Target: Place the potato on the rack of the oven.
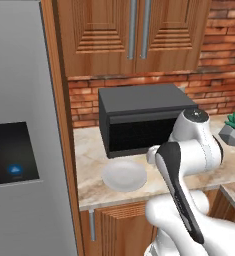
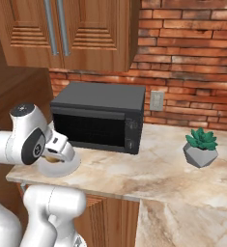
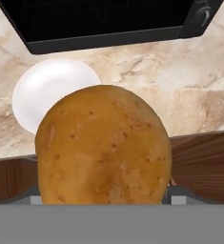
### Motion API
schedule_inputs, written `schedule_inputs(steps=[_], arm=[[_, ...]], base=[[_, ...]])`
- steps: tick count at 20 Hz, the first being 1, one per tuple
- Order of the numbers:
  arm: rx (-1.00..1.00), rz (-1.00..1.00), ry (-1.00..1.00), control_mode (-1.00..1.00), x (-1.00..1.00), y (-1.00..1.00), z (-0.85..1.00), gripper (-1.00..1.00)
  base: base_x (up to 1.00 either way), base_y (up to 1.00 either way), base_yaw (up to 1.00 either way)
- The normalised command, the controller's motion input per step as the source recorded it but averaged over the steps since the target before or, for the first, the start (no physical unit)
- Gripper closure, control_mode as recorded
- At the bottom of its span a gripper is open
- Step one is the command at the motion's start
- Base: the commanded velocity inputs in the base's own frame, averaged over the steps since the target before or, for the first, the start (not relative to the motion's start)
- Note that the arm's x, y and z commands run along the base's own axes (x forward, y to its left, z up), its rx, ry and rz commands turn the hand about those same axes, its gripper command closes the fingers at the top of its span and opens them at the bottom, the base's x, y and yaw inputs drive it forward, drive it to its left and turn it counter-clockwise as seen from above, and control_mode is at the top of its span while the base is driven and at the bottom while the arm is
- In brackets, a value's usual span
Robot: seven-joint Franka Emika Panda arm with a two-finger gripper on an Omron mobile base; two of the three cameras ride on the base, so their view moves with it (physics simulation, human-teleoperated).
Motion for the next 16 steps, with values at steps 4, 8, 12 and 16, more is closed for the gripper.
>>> schedule_inputs(steps=[4,8,12,16], arm=[[0.0,0.0,0.0,1.0,-0.13,0.0,0.0,1.0],[0.0,0.0,0.0,1.0,0.0,0.0,0.0,1.0],[0.0,0.0,0.0,1.0,0.0,0.0,0.0,1.0],[0.0,0.0,0.0,1.0,0.0,0.0,0.0,1.0]], base=[[-0.59,0.19,0.0],[-1.0,0.56,0.0],[-0.93,0.8,0.0],[-0.56,1.0,0.06]])
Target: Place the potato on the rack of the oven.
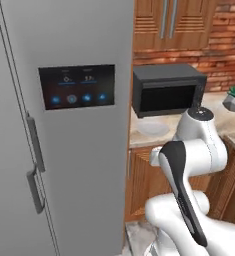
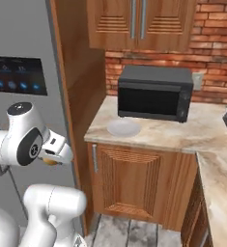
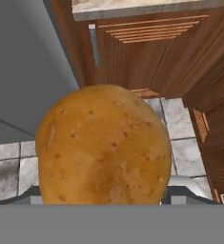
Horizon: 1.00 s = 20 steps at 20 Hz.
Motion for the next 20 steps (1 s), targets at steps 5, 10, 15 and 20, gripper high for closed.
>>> schedule_inputs(steps=[5,10,15,20], arm=[[0.0,0.0,0.0,1.0,0.0,0.0,0.0,1.0],[0.0,0.0,0.0,1.0,0.0,0.0,0.0,1.0],[0.0,0.0,0.0,1.0,0.0,0.0,0.0,1.0],[0.0,0.0,0.0,1.0,0.0,0.0,0.0,1.0]], base=[[-0.24,1.0,0.09],[0.07,1.0,0.19],[0.1,1.0,0.25],[0.51,0.95,0.3]])
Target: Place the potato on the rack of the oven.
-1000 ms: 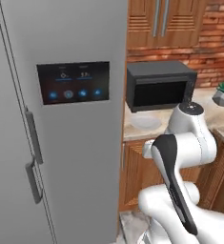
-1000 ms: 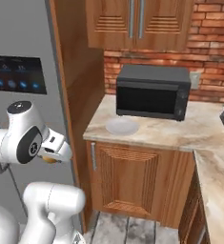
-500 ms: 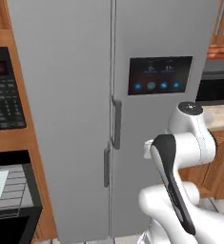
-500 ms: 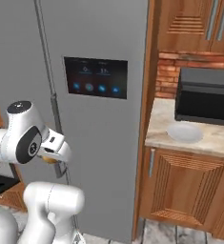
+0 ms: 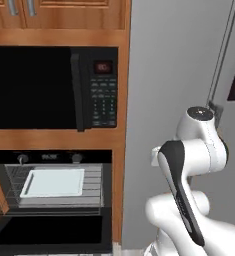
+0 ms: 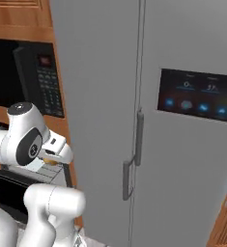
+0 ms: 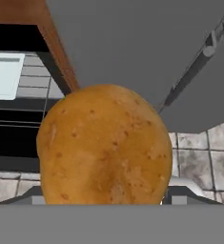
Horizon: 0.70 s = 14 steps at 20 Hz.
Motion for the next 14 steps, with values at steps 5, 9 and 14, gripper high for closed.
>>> schedule_inputs(steps=[5,9,14], arm=[[0.0,0.0,0.0,1.0,0.0,0.0,0.0,1.0],[0.0,0.0,0.0,1.0,0.0,0.0,0.0,1.0],[0.0,0.0,0.0,1.0,0.0,0.0,0.0,1.0]], base=[[0.61,0.83,0.22],[0.71,0.31,0.18],[0.65,0.0,0.09]])
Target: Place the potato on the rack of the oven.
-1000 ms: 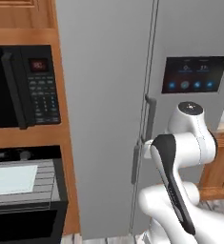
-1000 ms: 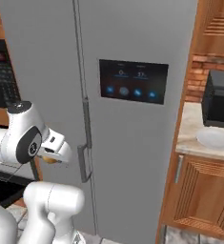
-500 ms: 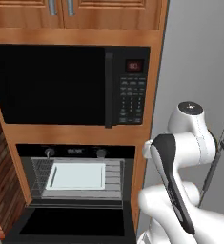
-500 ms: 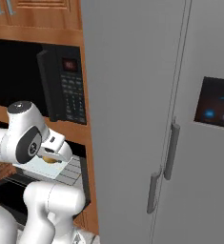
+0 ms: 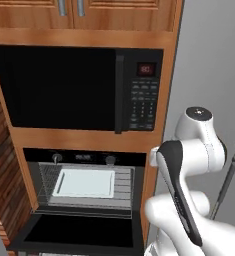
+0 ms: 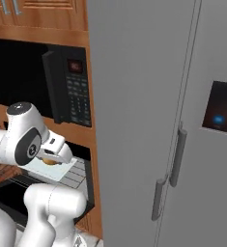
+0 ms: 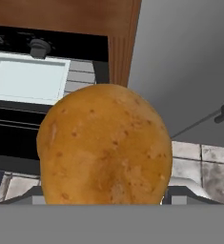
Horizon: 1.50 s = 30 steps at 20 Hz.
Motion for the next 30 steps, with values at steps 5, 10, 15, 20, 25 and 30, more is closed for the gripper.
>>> schedule_inputs(steps=[5,10,15,20,25,30], arm=[[0.0,0.0,0.0,1.0,0.0,0.0,0.0,1.0],[0.0,0.0,0.0,1.0,0.0,0.0,0.0,1.0],[0.0,0.0,0.0,1.0,0.0,0.0,0.0,1.0],[0.0,-0.06,0.0,-1.0,0.04,0.63,-0.2,1.0],[0.0,-0.2,-0.03,-1.0,0.01,1.0,-0.44,1.0],[0.0,-0.11,-0.02,-1.0,0.23,1.0,-0.67,1.0]], base=[[0.22,-0.35,0.01],[0.08,-0.34,0.0],[0.29,0.03,0.01],[0.03,0.07,0.0],[0.0,0.0,0.0],[0.0,0.0,0.0]])
